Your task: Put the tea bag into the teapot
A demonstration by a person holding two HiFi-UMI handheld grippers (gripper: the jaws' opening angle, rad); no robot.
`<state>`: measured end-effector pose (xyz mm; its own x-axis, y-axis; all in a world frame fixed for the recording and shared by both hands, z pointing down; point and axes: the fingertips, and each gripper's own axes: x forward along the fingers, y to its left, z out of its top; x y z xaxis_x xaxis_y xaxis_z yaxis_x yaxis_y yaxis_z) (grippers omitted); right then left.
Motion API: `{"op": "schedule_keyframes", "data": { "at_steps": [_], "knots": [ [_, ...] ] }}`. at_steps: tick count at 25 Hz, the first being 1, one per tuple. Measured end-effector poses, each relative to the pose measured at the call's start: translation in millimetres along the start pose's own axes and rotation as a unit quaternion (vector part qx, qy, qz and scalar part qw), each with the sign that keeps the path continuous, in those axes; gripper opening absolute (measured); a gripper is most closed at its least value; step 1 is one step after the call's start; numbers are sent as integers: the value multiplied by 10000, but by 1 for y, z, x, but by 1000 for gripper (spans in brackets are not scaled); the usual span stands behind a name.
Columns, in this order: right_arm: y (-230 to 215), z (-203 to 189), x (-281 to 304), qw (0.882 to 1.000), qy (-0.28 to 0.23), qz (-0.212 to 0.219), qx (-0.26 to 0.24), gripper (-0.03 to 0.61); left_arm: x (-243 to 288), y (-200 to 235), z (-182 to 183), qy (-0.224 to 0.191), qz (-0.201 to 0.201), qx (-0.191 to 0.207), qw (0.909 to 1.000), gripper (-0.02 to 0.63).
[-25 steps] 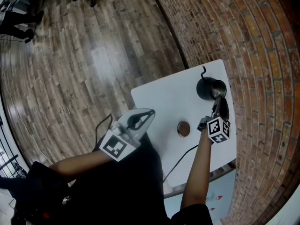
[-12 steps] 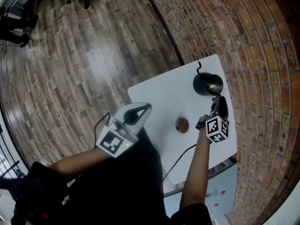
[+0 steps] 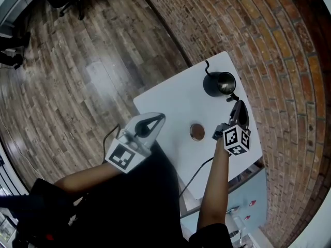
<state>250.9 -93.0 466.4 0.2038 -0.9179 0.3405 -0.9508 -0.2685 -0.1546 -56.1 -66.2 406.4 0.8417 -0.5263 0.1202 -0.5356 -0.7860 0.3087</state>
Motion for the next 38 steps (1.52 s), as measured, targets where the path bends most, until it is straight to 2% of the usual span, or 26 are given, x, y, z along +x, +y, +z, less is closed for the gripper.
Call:
{"op": "schedule_keyframes", "data": {
  "at_steps": [6,10,15,19,24,31,38],
  "knots": [
    [7,8,-26,9997,-185,-71,-123,3,1,7,8,-98,87,-243,9996,0],
    [8,19,-47,9989,-392,-237,-37,3,6,6,14,-110,-98,-131,9998,0],
    [3,39,-82,9960,-713,-516,160,3,20,-8,12,-37,-469,75,9989,0],
    [3,52,-119,9929,-921,-754,90,3,32,-32,17,-34,-925,168,9956,0],
    [-1,56,-168,9884,-1058,-1088,-51,3,44,-72,16,-1,-1502,238,9884,0],
    [-17,50,-241,9775,-1344,-1611,234,3,55,-139,8,58,-2239,507,9733,0],
    [-28,39,-315,9675,-1406,-2096,-164,2,58,-202,-3,112,-2775,513,9593,0]
  ]
}}
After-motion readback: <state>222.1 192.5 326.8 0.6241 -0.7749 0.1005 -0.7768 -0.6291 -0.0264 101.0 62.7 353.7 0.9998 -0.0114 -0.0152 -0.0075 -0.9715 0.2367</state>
